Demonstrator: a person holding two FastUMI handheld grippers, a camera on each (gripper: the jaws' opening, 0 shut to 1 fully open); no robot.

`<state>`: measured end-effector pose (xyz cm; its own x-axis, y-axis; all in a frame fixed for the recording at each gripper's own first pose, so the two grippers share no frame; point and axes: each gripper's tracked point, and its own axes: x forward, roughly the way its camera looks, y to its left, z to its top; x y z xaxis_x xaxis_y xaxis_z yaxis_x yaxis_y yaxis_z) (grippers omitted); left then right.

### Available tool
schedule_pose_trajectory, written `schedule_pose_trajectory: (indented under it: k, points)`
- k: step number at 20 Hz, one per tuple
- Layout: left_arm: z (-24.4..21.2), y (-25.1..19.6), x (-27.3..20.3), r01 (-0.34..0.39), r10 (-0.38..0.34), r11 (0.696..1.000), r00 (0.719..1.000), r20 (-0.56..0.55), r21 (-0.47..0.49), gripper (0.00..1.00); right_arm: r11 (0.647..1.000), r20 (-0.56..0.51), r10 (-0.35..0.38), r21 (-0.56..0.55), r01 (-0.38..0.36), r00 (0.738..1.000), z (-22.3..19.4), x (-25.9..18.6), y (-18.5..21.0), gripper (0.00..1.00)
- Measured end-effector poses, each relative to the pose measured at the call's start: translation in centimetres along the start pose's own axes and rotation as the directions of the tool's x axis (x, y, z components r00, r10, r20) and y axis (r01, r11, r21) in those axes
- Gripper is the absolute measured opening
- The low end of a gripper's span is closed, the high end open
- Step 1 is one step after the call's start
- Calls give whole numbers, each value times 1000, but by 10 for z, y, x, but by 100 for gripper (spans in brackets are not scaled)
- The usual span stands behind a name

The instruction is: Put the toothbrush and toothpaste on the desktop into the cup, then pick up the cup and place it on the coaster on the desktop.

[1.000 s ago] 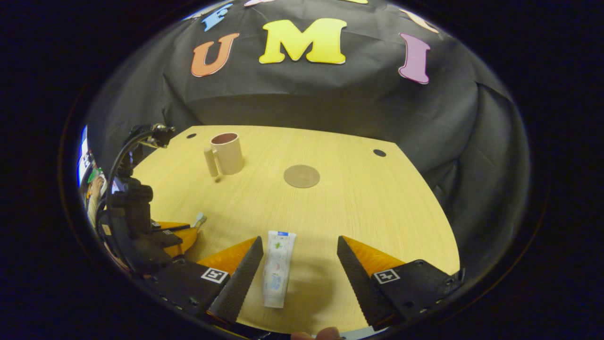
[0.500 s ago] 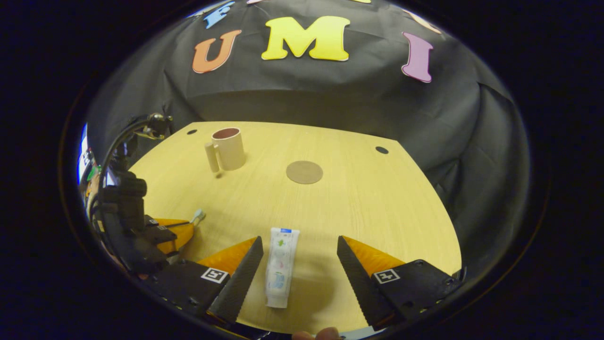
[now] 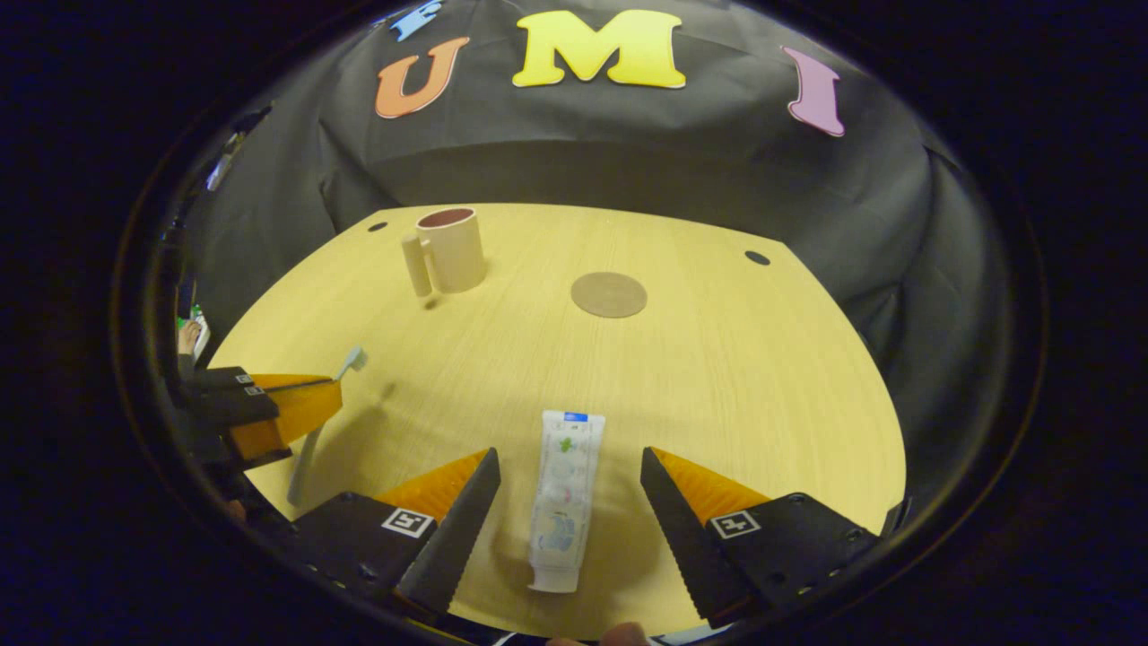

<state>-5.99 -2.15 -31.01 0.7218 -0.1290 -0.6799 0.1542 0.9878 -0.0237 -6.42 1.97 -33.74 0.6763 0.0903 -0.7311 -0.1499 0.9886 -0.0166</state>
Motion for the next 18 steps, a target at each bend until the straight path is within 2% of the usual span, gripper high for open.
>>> schedule_pose_trajectory:
  k: [4,9,12,13,15,18]
  points:
    - [9,0,-12,4,-4,1000,1000,27,-4,3,1000,-45,5,1,-5,999,-14,14,3,96]
    - [15,0,-25,7,-6,1000,999,49,-13,3,1000,-96,13,23,-11,995,-29,26,2,76]
    - [19,2,-28,4,-3,1000,998,63,-18,3,998,-108,44,44,-39,993,-33,29,7,71]
    - [22,3,-30,-1,2,1000,997,71,-21,3,998,-104,47,55,-41,994,-32,30,4,61]
    - [27,2,-31,-1,3,1000,997,83,-26,3,997,-106,56,61,-50,993,-33,28,4,48]
    - [32,4,-33,1,2,1000,995,96,-26,3,997,-113,63,58,-57,992,-31,27,5,43]
